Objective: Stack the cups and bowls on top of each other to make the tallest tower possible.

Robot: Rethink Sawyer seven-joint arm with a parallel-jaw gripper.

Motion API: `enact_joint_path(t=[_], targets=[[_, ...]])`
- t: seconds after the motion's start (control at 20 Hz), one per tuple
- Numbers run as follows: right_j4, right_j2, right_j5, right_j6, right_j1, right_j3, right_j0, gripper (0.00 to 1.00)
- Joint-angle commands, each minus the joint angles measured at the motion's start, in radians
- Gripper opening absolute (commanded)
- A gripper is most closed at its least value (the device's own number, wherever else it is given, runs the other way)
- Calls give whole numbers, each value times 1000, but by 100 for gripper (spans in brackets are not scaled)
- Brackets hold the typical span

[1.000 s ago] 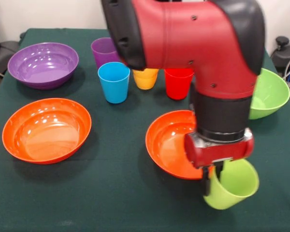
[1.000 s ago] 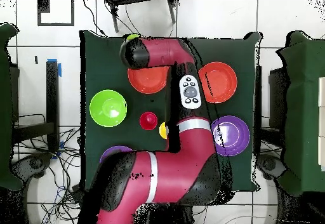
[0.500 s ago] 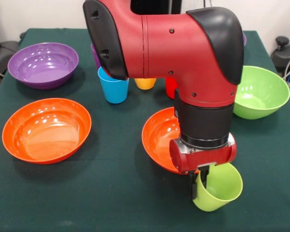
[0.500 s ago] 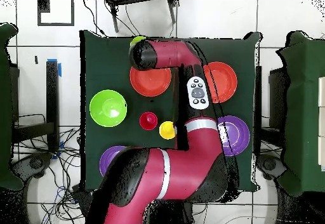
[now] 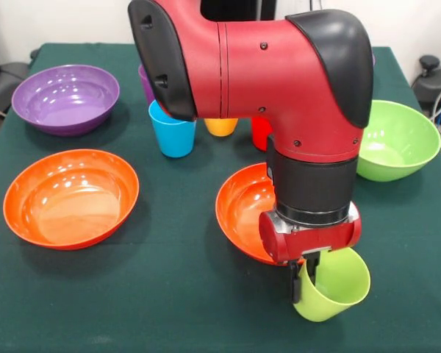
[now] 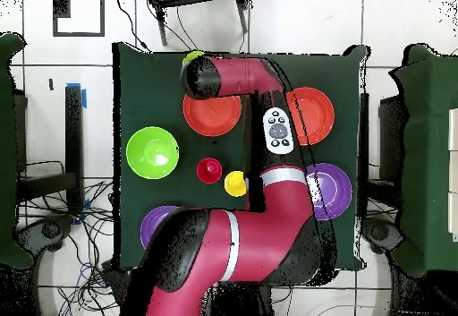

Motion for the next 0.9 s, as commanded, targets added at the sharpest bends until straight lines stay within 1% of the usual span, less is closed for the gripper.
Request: enact_joint_path(t=[0.05, 0.45, 0.7, 0.9], targets=[[-73, 70, 180, -322, -17, 24, 12, 0], [-72, 96, 223, -405, -36, -2, -20, 0], [-66, 109, 287, -433, -29, -55, -20, 0], [-69, 121, 297, -461, -14, -82, -30, 0]])
